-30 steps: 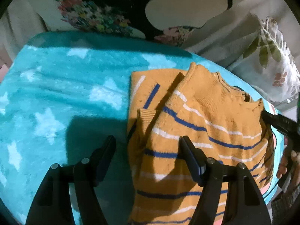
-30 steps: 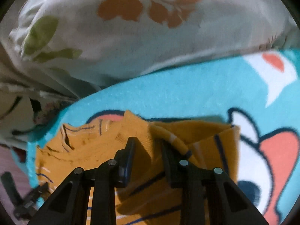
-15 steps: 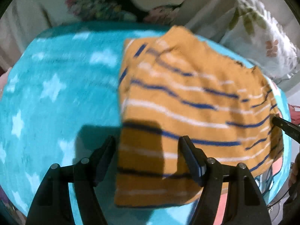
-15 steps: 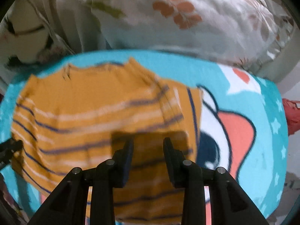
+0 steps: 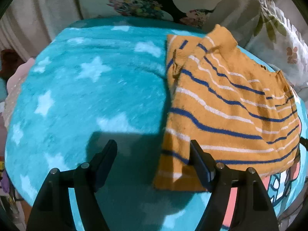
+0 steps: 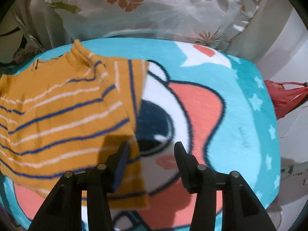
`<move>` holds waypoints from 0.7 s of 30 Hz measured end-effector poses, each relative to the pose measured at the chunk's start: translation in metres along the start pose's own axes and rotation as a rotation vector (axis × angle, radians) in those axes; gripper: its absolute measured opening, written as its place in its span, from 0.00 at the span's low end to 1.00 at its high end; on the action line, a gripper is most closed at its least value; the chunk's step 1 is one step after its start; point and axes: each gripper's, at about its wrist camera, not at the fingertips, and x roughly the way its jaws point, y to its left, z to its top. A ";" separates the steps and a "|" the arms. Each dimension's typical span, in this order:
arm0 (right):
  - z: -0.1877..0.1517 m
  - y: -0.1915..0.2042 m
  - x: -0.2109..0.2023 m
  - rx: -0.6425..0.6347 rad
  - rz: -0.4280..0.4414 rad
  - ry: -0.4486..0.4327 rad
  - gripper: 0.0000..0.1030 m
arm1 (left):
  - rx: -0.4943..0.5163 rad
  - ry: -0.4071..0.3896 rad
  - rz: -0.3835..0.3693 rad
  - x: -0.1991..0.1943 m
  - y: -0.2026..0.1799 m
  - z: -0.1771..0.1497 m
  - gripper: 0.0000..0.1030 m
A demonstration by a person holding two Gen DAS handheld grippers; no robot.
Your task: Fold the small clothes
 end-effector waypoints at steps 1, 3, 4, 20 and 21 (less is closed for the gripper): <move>-0.004 -0.002 -0.002 -0.006 -0.011 -0.004 0.49 | -0.005 -0.007 0.004 -0.005 0.001 -0.004 0.74; -0.016 -0.010 -0.010 -0.007 -0.009 -0.012 0.49 | -0.012 -0.025 0.014 -0.021 0.000 -0.013 0.74; -0.021 -0.012 -0.014 -0.007 -0.006 -0.015 0.49 | -0.012 -0.034 0.020 -0.028 -0.004 -0.019 0.74; -0.104 -0.040 -0.105 -0.087 -0.030 -0.180 0.51 | 0.052 -0.141 -0.011 -0.109 -0.066 -0.085 0.74; -0.110 -0.040 -0.110 -0.090 -0.029 -0.186 0.51 | 0.053 -0.144 -0.011 -0.113 -0.067 -0.089 0.74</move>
